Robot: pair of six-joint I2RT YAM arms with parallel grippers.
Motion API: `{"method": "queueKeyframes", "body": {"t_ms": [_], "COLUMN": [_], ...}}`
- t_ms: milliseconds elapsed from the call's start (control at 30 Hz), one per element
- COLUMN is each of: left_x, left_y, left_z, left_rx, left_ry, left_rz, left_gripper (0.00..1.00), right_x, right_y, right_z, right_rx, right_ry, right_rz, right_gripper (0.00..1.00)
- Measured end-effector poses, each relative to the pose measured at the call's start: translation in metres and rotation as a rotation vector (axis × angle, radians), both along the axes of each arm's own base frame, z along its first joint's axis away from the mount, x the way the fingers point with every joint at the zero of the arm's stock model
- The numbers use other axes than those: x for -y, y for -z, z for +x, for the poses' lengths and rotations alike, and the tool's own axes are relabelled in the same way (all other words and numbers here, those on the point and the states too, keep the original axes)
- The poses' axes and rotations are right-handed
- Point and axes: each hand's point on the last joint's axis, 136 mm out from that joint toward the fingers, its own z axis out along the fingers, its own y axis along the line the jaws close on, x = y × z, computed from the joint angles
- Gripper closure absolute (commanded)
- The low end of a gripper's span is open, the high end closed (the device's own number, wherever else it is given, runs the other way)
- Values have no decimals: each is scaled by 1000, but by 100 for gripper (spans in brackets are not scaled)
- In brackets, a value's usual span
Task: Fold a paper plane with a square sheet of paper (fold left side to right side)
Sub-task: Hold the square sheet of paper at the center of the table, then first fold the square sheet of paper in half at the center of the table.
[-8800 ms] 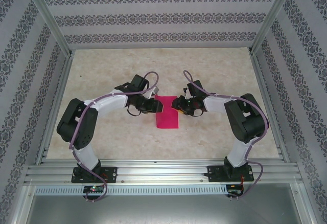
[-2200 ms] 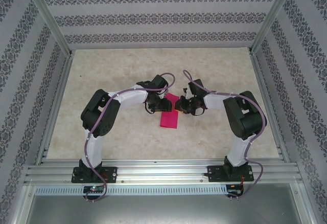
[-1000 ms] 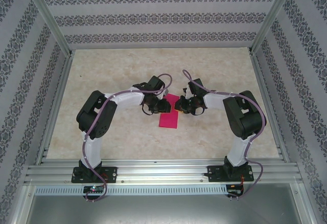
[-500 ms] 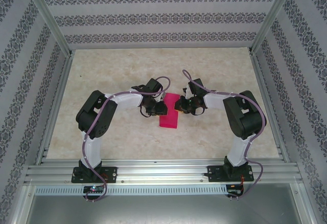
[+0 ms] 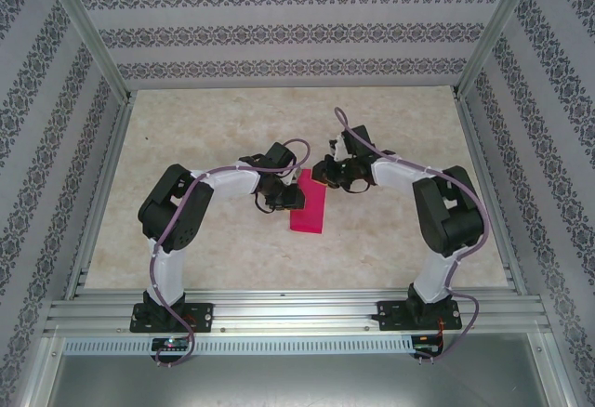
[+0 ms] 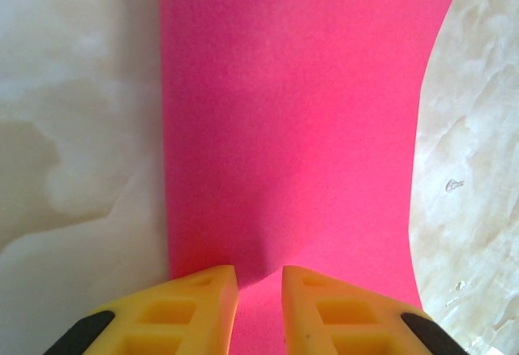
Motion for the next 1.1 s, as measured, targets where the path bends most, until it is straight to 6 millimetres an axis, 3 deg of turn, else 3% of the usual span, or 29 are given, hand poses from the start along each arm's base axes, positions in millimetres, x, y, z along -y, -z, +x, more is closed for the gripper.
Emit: {"method": "queueKeyframes", "body": {"t_ms": [167,433,667,933,1100], "left_x": [0,0,0,-11,-11], "left_y": [0,0,-3,-3,-4], "left_z": [0,0,-4,-28,-54], "left_rx": [0,8,60,87,77], "left_ry": [0,10,49,131,185], "left_rz": [0,-1,-32,-42,-76], "left_gripper": [75,74,71,70,69], "right_x": [-16,-21,-20,-20,-20], "right_y": [23,50,54,54,54], "right_z": [3,6,6,6,6], "right_rx": [-47,-103,-116,-112,-114], "right_ry": [-12,-10,-12,-19,-19], "right_rz": [-7,-36,-51,-55,-56], "right_gripper": [83,83,84,84,84]}}
